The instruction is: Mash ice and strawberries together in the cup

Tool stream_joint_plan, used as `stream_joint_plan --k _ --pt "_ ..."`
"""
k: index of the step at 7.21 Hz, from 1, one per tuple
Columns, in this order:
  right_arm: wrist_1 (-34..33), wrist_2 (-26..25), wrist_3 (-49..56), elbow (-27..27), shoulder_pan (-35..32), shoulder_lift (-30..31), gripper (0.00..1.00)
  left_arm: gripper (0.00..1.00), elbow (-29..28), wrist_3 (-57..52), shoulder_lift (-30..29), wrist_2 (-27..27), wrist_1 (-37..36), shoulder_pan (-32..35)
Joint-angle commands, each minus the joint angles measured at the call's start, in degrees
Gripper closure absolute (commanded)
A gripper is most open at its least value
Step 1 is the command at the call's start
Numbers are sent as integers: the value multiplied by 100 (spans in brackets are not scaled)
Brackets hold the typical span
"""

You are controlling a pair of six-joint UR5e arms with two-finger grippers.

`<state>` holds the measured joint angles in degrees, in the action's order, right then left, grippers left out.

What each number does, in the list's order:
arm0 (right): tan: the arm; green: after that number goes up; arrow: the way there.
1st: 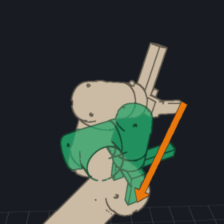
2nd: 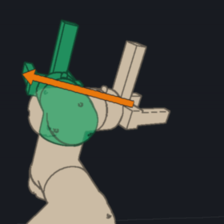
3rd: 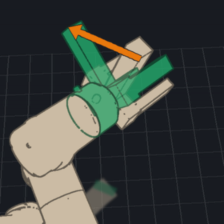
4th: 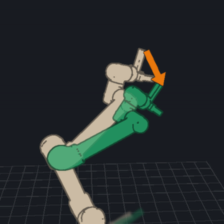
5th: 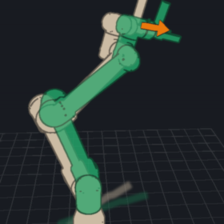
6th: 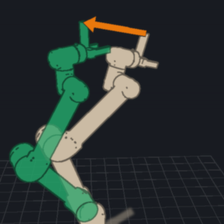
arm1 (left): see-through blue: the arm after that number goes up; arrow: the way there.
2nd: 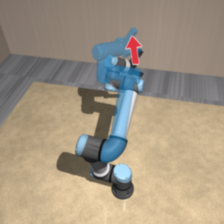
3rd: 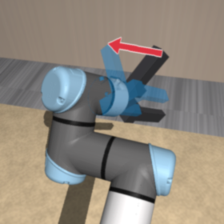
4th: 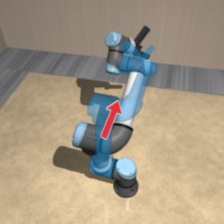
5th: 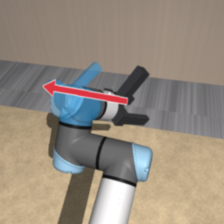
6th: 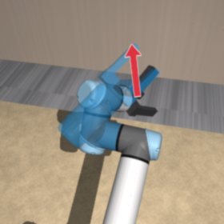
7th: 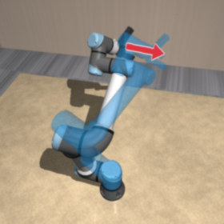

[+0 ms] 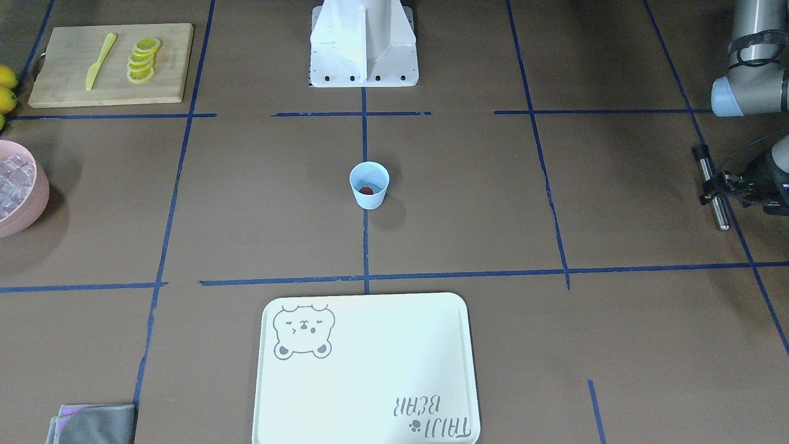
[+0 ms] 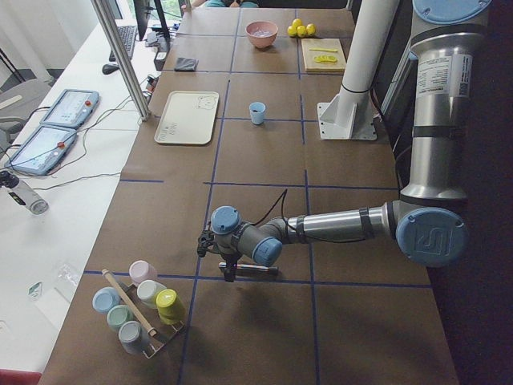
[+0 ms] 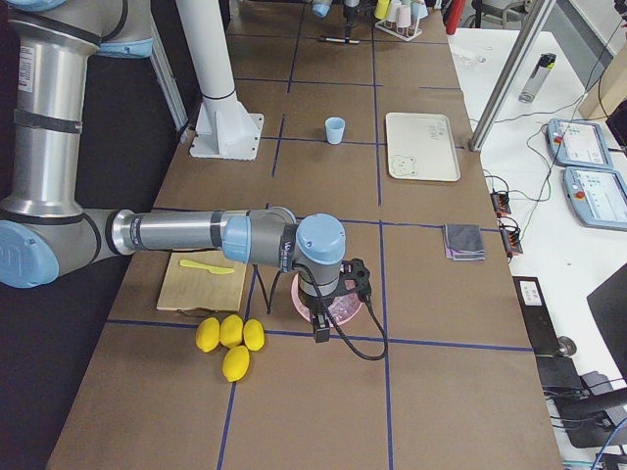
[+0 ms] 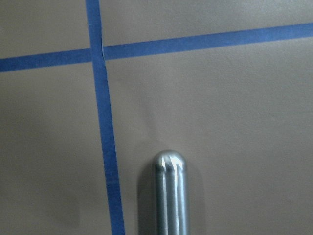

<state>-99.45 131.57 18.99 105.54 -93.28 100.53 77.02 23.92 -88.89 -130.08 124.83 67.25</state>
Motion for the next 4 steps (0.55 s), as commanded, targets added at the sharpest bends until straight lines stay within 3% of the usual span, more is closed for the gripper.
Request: stream_joint_plan --k 1,2,3,4 --pt "-5 0 0 10 3 1 1 41 -29 8 4 0 7 -2" --pt "-5 9 0 1 3 10 1 81 -12 17 -22 -9 7 -2" --pt "-5 9 -9 10 3 10 1 93 -21 -9 -31 -9 7 -2" --pt "-5 9 -9 1 3 10 1 93 -21 -10 -31 0 7 -2"
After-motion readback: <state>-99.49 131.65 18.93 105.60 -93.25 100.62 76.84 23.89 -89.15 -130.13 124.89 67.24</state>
